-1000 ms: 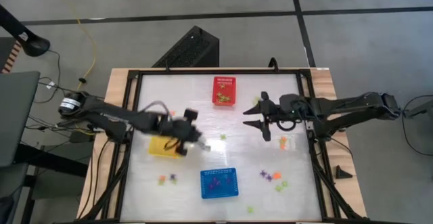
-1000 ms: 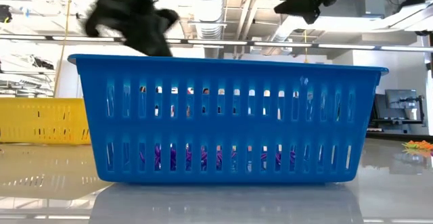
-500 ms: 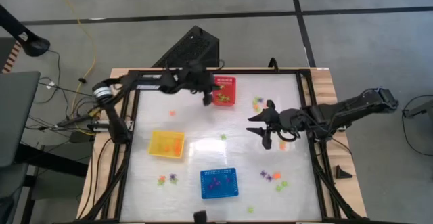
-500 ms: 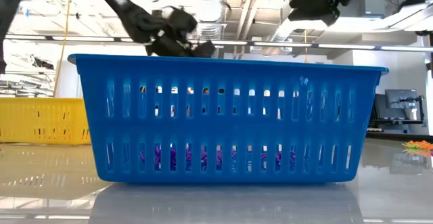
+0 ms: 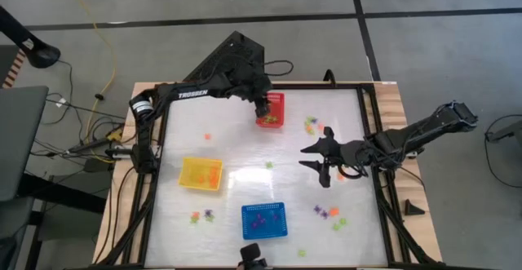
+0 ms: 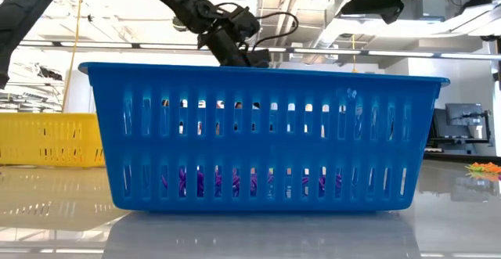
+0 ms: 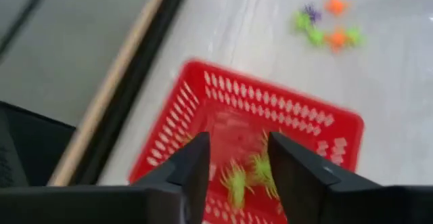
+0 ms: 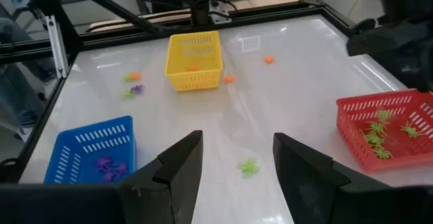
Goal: Sort Halloween decoration
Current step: Put the orange spider toy into the yellow basket
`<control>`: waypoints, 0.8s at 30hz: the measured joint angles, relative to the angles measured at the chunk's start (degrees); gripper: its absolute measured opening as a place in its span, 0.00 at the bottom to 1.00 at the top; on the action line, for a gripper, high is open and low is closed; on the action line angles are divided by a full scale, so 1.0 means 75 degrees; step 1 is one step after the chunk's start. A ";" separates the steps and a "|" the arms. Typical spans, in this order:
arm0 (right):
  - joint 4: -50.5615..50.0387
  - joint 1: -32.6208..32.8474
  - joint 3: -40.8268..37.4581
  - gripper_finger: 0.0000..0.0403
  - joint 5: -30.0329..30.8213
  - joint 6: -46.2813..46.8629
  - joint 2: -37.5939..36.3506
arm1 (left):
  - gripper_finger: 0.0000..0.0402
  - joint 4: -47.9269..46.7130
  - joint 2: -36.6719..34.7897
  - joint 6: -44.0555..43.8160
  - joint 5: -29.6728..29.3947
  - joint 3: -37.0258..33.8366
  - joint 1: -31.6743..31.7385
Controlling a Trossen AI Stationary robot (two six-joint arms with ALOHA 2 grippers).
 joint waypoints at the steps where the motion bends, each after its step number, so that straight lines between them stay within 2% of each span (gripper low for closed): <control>1: 0.0005 -0.0002 0.0000 0.53 0.0000 0.0000 0.0000 | 0.38 -0.0124 -0.0035 -0.0024 -0.0040 0.0056 -0.0019; 6: 0.0094 -0.0155 0.0095 0.53 -0.0009 -0.0592 -0.0008 | 0.44 -0.1723 -0.0317 -0.0655 -0.0194 0.0592 -0.0116; 10: 0.0179 -0.0402 0.0402 0.53 -0.0009 -0.2079 -0.0023 | 0.43 -0.3467 -0.0591 -0.1113 -0.0194 0.0845 -0.0440; 13: 0.0677 -0.0679 0.0490 0.53 -0.0015 -0.3505 -0.0020 | 0.42 -0.4227 -0.0716 -0.1381 -0.0191 0.0765 -0.0872; 19: 0.2858 -0.1419 0.0502 0.53 -0.0047 -0.5955 -0.0009 | 0.39 -0.4712 -0.0720 -0.1521 -0.0184 0.0759 -0.1996; 22: 0.3717 -0.1832 0.0504 0.53 -0.0184 -0.6534 -0.0006 | 0.38 -0.4797 -0.0742 -0.1533 -0.0173 0.0792 -0.2463; 24: 0.4098 -0.2151 0.0504 0.53 -0.0633 -0.6587 -0.0005 | 0.37 -0.4967 -0.0791 -0.1632 -0.0176 0.0828 -0.2688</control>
